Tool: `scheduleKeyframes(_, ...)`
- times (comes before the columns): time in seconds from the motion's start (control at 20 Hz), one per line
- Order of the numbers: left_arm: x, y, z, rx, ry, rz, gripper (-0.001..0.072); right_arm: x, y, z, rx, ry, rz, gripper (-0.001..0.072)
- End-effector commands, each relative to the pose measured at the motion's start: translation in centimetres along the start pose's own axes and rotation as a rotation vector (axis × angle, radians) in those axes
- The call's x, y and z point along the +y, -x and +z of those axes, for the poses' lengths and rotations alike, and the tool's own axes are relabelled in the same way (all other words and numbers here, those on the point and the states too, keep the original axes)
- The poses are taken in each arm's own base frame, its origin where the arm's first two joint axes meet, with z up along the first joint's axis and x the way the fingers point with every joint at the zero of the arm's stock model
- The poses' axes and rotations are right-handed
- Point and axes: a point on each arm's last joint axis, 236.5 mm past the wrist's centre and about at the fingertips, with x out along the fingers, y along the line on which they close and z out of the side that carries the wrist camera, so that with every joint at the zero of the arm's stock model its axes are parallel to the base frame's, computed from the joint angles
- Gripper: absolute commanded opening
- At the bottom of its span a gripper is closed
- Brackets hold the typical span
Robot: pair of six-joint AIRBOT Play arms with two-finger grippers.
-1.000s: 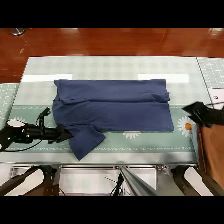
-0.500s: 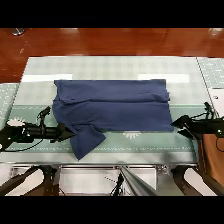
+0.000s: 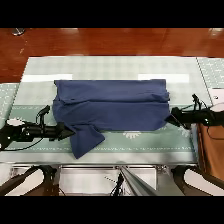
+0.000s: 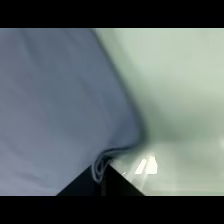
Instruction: Fold the shirts.
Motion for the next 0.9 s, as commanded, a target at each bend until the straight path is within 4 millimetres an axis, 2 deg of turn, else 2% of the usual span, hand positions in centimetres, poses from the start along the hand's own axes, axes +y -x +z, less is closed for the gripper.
scheduleKeyframes(0.0,-1.3,1.9,2.8,-0.063,-0.034,-0.019,0.0025,3.1,0.8,2.0,-0.011,0.103,0.036,0.0026)
scheduleKeyframes(0.15,-4.4,6.0,9.1,-0.231,-0.1,-0.053,0.0023,5.6,3.4,6.7,-0.122,0.155,0.05,0.0026)
scheduleKeyframes(0.25,-6.0,7.2,13.0,-0.288,-0.127,-0.032,0.0023,7.8,4.3,9.7,-0.162,0.173,0.087,0.0026)
scheduleKeyframes(0.45,-9.1,6.6,19.9,-0.283,-0.13,-0.043,0.0023,12.1,4.4,14.9,-0.225,0.171,0.207,0.0027)
scheduleKeyframes(0.55,-10.2,6.0,23.0,-0.249,-0.136,-0.065,0.0024,13.3,4.0,16.9,-0.229,0.16,0.252,0.0026)
scheduleKeyframes(0.65,-10.3,5.6,25.7,-0.224,-0.086,-0.086,0.0024,13.9,3.6,18.3,-0.226,0.143,0.288,0.0026)
scheduleKeyframes(0.8,-9.6,4.5,28.1,-0.197,-0.049,-0.095,0.0023,13.7,2.3,19.4,-0.2,0.136,0.295,0.0027)
scheduleKeyframes(0.85,-9.4,3.8,27.8,-0.164,-0.047,-0.099,0.0081,13.4,1.8,19.6,-0.196,0.125,0.296,0.0042)
